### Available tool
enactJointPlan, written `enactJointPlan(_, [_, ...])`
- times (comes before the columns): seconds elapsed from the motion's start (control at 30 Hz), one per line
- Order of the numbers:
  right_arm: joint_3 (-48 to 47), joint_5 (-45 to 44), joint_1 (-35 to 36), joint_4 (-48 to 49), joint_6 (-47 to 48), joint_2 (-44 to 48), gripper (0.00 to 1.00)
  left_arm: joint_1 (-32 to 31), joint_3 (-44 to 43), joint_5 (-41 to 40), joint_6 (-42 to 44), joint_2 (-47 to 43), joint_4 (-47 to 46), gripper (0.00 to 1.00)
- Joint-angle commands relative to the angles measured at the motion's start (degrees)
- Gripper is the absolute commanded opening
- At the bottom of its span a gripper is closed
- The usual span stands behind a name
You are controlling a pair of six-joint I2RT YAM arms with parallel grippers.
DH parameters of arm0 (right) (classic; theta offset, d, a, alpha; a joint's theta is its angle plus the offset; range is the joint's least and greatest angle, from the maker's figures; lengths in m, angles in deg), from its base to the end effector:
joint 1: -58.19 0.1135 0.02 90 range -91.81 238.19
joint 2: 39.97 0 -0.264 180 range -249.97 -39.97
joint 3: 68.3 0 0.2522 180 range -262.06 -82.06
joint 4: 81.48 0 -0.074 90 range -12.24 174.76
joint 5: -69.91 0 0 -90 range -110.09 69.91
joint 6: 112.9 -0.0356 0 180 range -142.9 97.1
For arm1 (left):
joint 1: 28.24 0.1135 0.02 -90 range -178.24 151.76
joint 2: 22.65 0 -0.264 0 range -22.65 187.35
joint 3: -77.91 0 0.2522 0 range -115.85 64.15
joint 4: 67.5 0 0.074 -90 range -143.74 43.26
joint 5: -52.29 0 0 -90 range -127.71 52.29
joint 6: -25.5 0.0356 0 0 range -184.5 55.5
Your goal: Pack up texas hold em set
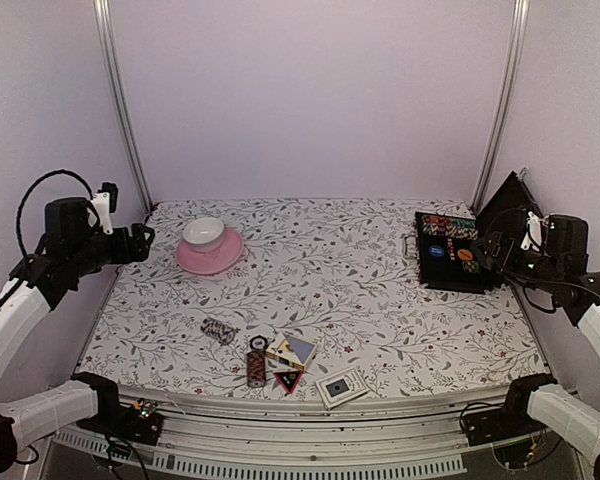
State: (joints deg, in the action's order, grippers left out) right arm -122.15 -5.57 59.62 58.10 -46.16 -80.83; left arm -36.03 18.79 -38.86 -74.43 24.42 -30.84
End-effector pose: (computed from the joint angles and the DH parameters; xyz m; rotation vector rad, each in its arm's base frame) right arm 0.1621 0.0130 0.2929 0.2344 2.0610 0.5261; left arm 0.1848 -0.0246 0.3138 -0.0503 2.0040 -0.1783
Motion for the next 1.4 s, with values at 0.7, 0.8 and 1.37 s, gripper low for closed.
enactJointPlan(0.7, [-0.44,-14.69,55.43,12.13,-26.79,-29.31,0.97,-28.64,4.87,-1.89,-12.1,1.54,-3.9,0.87])
enactJointPlan(0.8, [0.49,-16.88,55.37,12.02,-27.82,-27.13,0.99,-45.26,8.52,-7.24,-16.62,3.91,-9.96,0.86])
enactJointPlan(1.37, [5.21,-19.31,50.5,11.63,-29.41,-16.21,0.99,-71.13,-2.2,-2.36,-5.86,41.24,-23.78,0.77])
